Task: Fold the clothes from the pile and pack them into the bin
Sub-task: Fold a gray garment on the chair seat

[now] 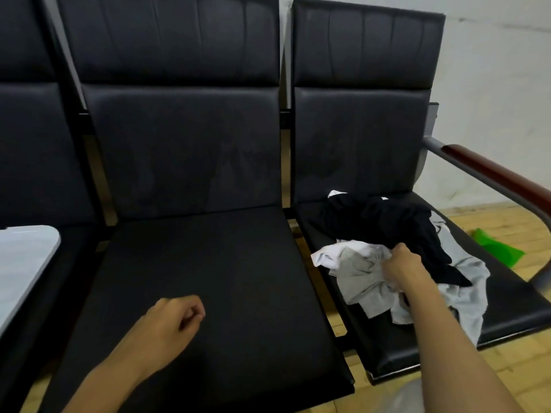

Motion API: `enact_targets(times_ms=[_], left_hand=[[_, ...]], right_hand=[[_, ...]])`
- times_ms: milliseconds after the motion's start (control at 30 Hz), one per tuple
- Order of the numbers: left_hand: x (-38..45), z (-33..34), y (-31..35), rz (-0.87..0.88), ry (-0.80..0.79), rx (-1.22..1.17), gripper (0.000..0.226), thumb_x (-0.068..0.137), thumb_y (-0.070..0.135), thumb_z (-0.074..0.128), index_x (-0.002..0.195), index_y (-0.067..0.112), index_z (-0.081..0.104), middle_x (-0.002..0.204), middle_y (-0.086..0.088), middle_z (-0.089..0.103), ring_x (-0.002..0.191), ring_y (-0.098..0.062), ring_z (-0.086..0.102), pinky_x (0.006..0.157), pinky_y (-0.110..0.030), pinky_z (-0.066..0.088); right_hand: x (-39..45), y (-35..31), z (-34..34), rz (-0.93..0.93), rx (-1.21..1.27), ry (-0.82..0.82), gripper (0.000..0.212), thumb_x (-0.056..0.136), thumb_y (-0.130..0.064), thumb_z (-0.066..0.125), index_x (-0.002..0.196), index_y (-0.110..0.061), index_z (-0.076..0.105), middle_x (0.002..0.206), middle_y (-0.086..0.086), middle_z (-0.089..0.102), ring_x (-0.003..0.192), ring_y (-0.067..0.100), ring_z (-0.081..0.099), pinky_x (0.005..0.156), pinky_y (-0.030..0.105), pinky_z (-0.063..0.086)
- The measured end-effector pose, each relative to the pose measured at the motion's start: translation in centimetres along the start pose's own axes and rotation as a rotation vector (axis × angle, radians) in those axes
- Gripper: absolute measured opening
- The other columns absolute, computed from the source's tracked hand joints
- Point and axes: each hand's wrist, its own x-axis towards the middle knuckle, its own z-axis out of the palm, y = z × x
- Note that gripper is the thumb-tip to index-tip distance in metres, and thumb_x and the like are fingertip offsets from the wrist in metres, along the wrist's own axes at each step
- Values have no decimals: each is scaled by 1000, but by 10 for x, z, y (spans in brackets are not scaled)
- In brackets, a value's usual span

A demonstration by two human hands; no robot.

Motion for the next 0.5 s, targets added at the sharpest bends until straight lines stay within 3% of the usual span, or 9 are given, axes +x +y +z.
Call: enact_targets(times_ms=[100,200,267,333,400,467,500], left_hand=[[-5,-4,-6,9,39,-18,16,95,27,61,82,36,62,73,18,65,62,-5,61,60,-28,54],[-8,-7,-7,16,51,-39,17,94,24,62,82,36,63,72,17,65,61,-5,61,59,-29,54],[-10,-8,-2,25,53,-64,17,94,23,62,84,37,64,73,16,66,62,-6,63,60,-27,55],[-11,-8,5,41,76,-120,18,94,21,63,86,37,64,76,16,67,65,-7,63,61,-25,55],[-11,-6,13,72,119,-198,19,93,20,64,90,39,64,83,18,66,71,-7,64,63,-23,54],[-14,-3,23,119,147,-335,23,89,28,69,102,45,61,96,18,64,82,-7,64,71,-23,55],[-16,-4,30,139,141,-419,36,84,37,73,112,51,56,104,18,62,89,-6,64,77,-25,54]], right_hand=[[-10,-3,-21,-109,213,132,38,103,-26,47,128,1,54,125,26,57,108,40,57,85,39,45],[-28,-10,-42,-454,670,351,29,103,-23,46,120,-11,66,112,7,66,100,17,58,82,26,45],[-48,-23,-62,-596,1049,362,27,104,-27,43,113,-21,68,103,0,66,93,10,59,77,22,49],[-65,-36,-85,-644,1449,310,24,105,-25,43,107,-21,67,94,2,64,83,10,60,69,24,51],[-80,-47,-105,-689,1742,132,16,102,-23,52,110,-13,62,96,4,63,87,13,63,75,28,54],[-100,-61,-115,-666,1851,-146,41,89,-28,73,121,-6,59,105,11,59,101,22,61,90,36,54],[-113,-69,-116,-679,1826,-257,52,85,-30,76,128,-6,59,108,11,57,105,24,60,97,39,52]])
